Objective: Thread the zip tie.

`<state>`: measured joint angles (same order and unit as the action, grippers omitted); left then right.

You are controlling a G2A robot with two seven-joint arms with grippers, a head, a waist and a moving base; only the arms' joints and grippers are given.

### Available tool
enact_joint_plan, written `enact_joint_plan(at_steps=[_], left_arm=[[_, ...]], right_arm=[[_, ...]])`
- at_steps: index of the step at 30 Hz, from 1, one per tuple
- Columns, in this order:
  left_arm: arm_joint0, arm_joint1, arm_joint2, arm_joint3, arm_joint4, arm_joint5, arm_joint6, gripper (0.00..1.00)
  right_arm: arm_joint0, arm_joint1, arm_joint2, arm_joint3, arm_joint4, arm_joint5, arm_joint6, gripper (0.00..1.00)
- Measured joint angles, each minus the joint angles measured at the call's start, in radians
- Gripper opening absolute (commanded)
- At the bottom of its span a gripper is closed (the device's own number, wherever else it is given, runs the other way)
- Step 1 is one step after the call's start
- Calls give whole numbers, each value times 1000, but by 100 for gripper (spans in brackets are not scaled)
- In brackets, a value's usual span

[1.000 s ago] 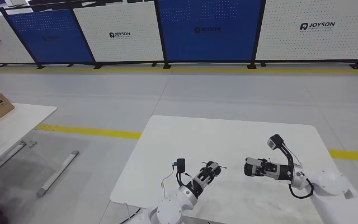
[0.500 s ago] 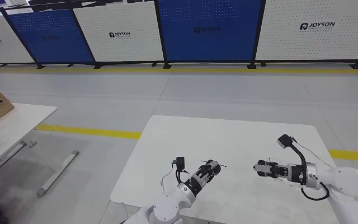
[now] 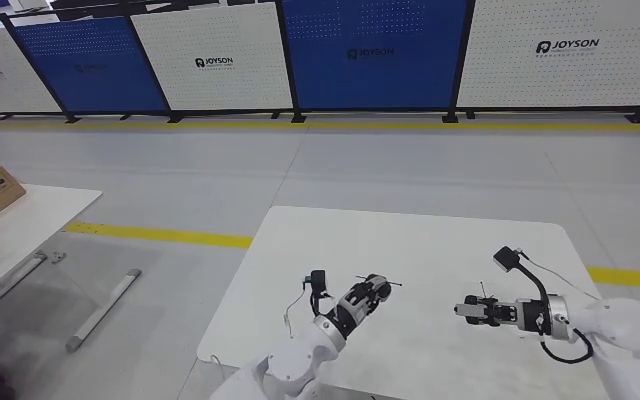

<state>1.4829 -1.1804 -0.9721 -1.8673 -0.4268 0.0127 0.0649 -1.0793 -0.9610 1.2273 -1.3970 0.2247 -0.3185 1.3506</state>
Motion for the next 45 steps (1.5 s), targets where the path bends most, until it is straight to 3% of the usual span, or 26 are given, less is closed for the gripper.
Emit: enact_joint_plan(at_steps=[6, 8, 11, 15, 20, 26, 31, 34, 37, 41, 45], left_arm=[[56, 5, -41, -166, -7, -99, -34, 0], [78, 8, -53, -203, -7, -112, -48, 0], [95, 11, -64, -222, 11, -99, -59, 0], [88, 10, -62, -176, 54, -34, -47, 0], [45, 1, -34, -41, 88, 45, -18, 0], [5, -13, -1, 82, 93, 68, 7, 0], [-5, -17, -5, 101, 81, 62, 8, 0], [-2, -19, -6, 66, 95, 36, 6, 0], [12, -19, -9, 4, 113, -14, 13, 0], [52, -16, -23, -103, 134, -89, 3, 0], [92, -12, -37, -189, 154, -128, -15, 0]], right_arm=[[0, 0, 0, 0, 0, 0, 0, 100], [0, 0, 0, 0, 0, 0, 0, 100], [0, 0, 0, 0, 0, 0, 0, 100], [0, 0, 0, 0, 0, 0, 0, 100], [0, 0, 0, 0, 0, 0, 0, 100], [0, 0, 0, 0, 0, 0, 0, 100], [0, 0, 0, 0, 0, 0, 0, 100], [0, 0, 0, 0, 0, 0, 0, 100], [0, 0, 0, 0, 0, 0, 0, 100], [0, 0, 0, 0, 0, 0, 0, 100], [0, 0, 0, 0, 0, 0, 0, 100]])
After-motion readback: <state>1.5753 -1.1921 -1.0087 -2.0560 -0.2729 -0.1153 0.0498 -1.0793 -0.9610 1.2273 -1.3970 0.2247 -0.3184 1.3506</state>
